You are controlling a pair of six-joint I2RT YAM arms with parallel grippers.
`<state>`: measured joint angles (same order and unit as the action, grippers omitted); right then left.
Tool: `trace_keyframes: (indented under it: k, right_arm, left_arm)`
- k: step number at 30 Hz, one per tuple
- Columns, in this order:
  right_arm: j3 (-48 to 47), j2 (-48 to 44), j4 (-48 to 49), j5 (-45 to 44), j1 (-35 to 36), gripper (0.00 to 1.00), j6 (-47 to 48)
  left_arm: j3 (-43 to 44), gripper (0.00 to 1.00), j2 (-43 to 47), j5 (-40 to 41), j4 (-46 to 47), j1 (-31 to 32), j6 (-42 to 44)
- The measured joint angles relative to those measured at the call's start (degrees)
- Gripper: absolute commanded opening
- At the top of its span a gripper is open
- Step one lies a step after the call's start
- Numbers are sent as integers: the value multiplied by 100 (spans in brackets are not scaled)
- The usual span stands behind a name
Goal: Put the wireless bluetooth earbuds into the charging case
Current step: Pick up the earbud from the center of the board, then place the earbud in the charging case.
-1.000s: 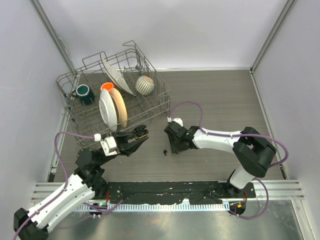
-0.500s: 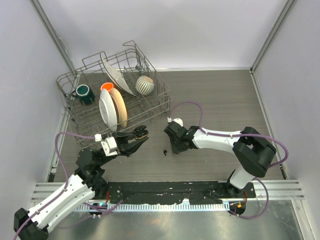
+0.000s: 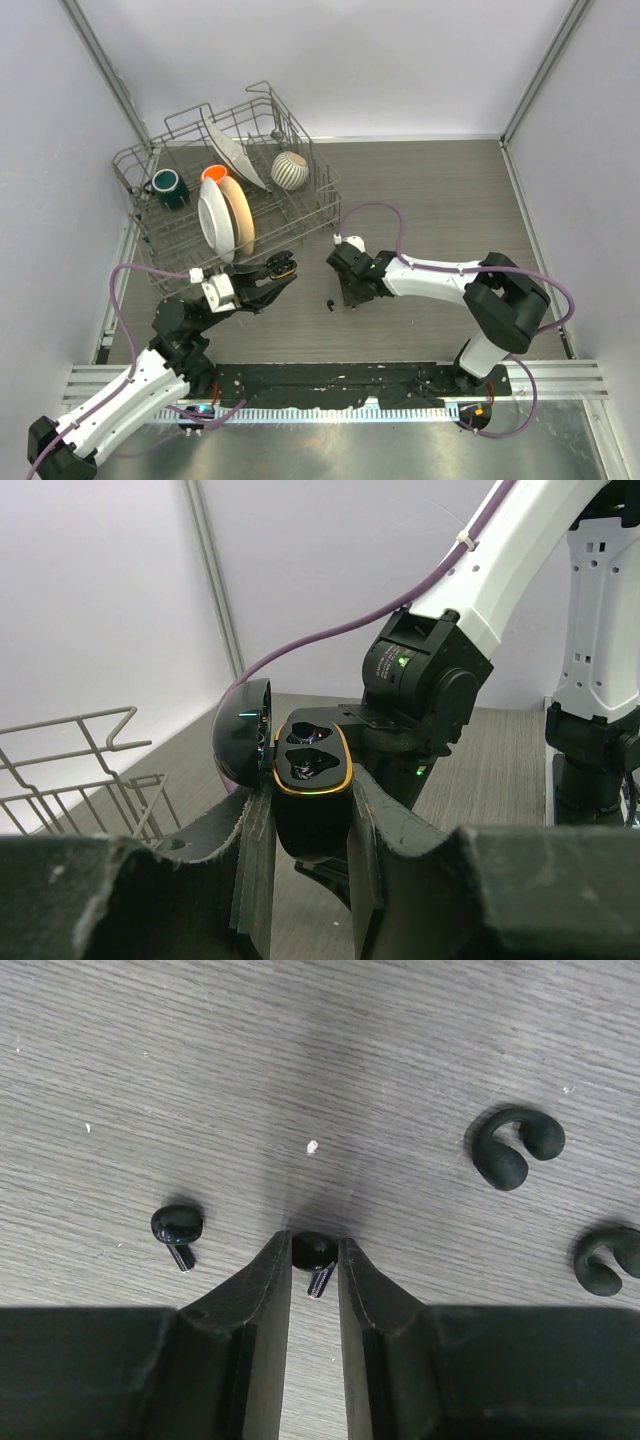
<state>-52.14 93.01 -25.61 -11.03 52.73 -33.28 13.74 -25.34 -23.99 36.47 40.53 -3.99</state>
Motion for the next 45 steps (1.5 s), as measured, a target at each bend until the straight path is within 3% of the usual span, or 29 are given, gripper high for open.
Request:
trace_keyframes:
  k: [6, 14, 20, 27, 34, 45]
  right_arm:
    - [37, -284, 74, -127, 13, 1, 0]
    - [560, -2350, 846, -1099, 382, 1, 94]
    - [1001, -3521, 2094, -2227, 1226, 1, 857]
    - [1307, -4013, 3919, -2962, 1987, 1, 2240]
    - [1314, -4059, 5235, -2868, 2275, 1, 3230]
    - [855, -3663, 5652, -1692, 2304, 1, 3392]
  left_arm:
    - [0, 0, 0, 39, 0, 0, 0]
    - [-7, 0, 2, 308, 11, 0, -7]
    - [-50, 0, -46, 511, 63, 0, -61]
    - [-50, 0, -144, 590, 118, 0, -173]
    - [-50, 0, -146, 581, 127, 0, -175]
    - [-48, 0, -492, 92, 98, 0, -153]
